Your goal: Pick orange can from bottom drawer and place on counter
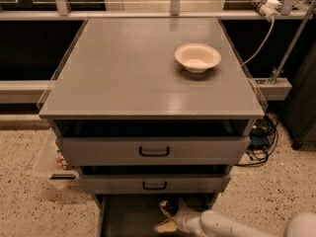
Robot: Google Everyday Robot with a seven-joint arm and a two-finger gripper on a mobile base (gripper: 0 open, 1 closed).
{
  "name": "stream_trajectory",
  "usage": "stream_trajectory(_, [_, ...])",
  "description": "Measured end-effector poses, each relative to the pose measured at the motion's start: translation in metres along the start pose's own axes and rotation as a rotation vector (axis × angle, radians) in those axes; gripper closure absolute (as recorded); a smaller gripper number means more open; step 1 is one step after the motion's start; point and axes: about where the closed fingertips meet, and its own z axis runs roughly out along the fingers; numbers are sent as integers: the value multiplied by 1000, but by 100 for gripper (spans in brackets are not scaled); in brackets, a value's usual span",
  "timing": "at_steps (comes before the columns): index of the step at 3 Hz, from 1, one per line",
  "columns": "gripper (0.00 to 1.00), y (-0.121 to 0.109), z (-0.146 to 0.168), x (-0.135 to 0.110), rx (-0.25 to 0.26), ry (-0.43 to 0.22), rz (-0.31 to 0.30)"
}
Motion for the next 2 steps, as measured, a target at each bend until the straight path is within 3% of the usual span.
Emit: stream_trajectory(2, [0,1,18,0,16,-1,-37])
